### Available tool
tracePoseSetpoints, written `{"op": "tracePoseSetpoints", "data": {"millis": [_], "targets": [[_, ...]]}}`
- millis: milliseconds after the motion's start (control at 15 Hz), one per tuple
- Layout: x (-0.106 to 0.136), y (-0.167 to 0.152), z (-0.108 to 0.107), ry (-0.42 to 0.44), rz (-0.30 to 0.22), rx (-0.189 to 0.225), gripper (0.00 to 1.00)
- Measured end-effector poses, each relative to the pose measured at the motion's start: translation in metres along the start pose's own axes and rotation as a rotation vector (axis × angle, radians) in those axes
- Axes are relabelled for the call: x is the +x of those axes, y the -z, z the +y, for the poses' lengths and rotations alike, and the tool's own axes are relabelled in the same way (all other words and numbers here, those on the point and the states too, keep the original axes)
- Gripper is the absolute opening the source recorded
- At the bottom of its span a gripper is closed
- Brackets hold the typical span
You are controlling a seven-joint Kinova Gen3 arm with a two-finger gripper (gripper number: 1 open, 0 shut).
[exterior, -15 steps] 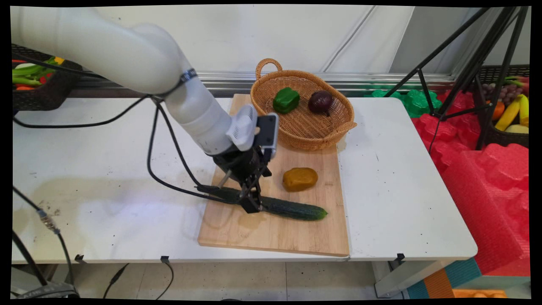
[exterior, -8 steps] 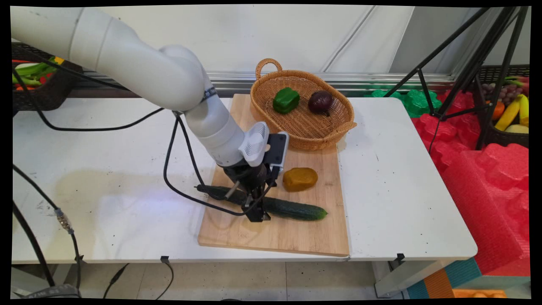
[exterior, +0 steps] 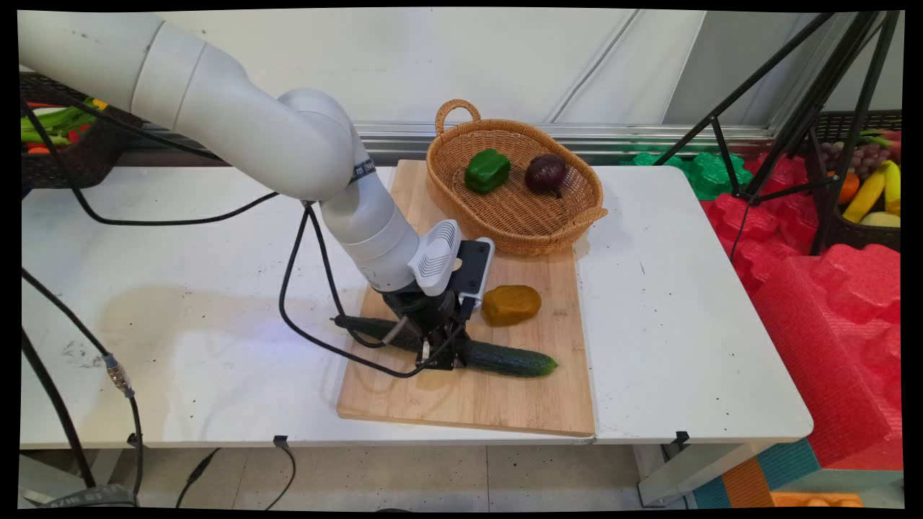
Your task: Place the picked object in the vegetable basket
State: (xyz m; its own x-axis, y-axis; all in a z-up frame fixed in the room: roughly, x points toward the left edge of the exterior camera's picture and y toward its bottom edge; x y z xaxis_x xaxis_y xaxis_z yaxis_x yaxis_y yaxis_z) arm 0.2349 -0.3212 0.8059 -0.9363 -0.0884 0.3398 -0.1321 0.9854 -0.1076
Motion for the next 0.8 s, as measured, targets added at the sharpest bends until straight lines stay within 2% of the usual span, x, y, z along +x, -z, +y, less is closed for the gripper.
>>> {"op": "tracePoseSetpoints", "data": {"millis": [400,667,800], "targets": [[0.005,0.025,0.005,-0.043,0.024,0.025,0.0],[0.022,0.062,0.002,-0.074,0.06,0.085,0.0],[0.033,0.082,-0.007,-0.082,0.073,0.134,0.0]]}}
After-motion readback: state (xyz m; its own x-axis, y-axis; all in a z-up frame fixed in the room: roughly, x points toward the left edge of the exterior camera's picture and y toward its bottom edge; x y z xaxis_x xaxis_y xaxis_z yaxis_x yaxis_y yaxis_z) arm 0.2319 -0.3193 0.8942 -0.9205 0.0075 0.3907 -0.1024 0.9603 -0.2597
